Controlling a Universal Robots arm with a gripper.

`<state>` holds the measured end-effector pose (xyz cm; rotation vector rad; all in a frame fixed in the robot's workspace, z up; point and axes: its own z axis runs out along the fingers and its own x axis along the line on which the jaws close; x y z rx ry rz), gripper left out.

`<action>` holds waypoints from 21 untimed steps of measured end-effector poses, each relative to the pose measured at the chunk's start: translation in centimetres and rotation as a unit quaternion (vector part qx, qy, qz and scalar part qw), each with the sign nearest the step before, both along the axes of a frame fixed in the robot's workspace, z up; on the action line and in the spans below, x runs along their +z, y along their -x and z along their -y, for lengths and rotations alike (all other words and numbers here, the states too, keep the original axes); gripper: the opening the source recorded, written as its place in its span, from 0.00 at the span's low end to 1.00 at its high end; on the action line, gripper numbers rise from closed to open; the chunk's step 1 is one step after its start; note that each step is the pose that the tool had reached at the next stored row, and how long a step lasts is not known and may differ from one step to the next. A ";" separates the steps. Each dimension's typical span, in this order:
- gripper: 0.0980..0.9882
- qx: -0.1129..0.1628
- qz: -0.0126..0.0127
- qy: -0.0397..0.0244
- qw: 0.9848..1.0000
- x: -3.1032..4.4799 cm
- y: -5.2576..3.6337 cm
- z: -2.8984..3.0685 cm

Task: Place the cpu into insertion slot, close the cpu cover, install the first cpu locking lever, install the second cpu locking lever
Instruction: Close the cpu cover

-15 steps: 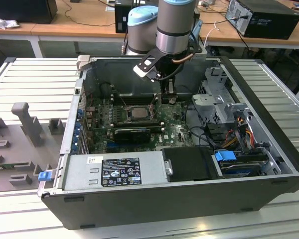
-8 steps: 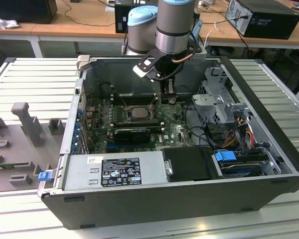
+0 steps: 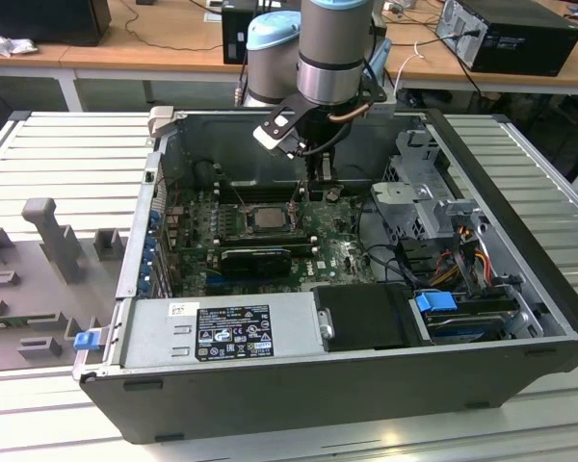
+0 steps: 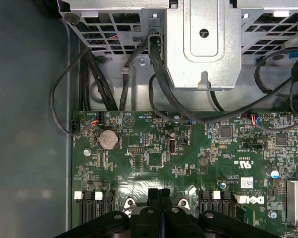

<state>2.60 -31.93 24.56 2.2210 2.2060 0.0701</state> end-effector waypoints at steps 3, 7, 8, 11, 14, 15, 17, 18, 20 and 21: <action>0.01 0.000 0.000 0.000 1.000 0.00 0.03 0.00; 0.01 0.000 0.000 0.000 1.000 -0.01 0.21 0.00; 0.01 0.000 0.000 0.000 1.000 -0.01 0.31 0.00; 0.01 0.000 0.000 0.000 1.000 -0.01 0.66 0.00; 0.01 0.000 0.000 0.000 1.000 -0.02 0.93 0.00; 0.01 0.000 0.000 0.000 1.000 -0.02 1.01 0.00; 0.01 0.000 0.000 0.000 1.000 -0.01 1.18 0.00; 0.01 0.000 0.000 0.000 1.000 -0.02 1.23 0.00; 0.01 0.000 0.000 0.000 1.000 -0.02 1.33 0.00; 0.01 0.000 0.000 0.000 1.000 -0.02 1.37 0.00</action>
